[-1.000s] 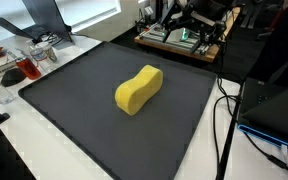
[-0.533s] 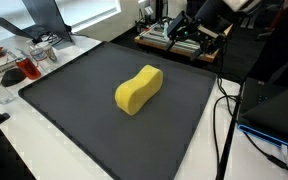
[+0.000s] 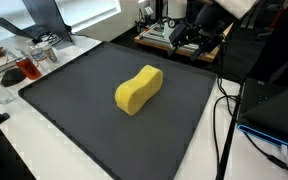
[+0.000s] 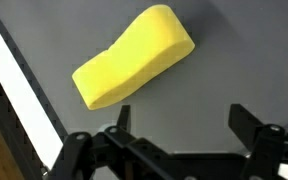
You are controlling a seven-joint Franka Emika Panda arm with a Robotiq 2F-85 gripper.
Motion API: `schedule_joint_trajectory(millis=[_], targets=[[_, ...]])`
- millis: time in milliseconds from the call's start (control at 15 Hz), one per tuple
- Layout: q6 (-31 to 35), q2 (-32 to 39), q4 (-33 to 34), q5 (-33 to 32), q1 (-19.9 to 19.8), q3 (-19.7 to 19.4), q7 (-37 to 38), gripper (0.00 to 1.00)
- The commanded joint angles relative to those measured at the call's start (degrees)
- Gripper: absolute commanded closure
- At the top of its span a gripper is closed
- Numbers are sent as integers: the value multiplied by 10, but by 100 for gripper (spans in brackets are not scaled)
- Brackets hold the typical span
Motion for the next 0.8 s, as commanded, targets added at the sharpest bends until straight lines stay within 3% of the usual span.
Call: schedule_joint_trajectory(millis=[0,400,733], targets=[[85,-88,-118,18,-29,14,-28,0],[220,-208,-268,96,-72,3,-59,0],[302,-290,-366,222,-98,-31,-149,0]])
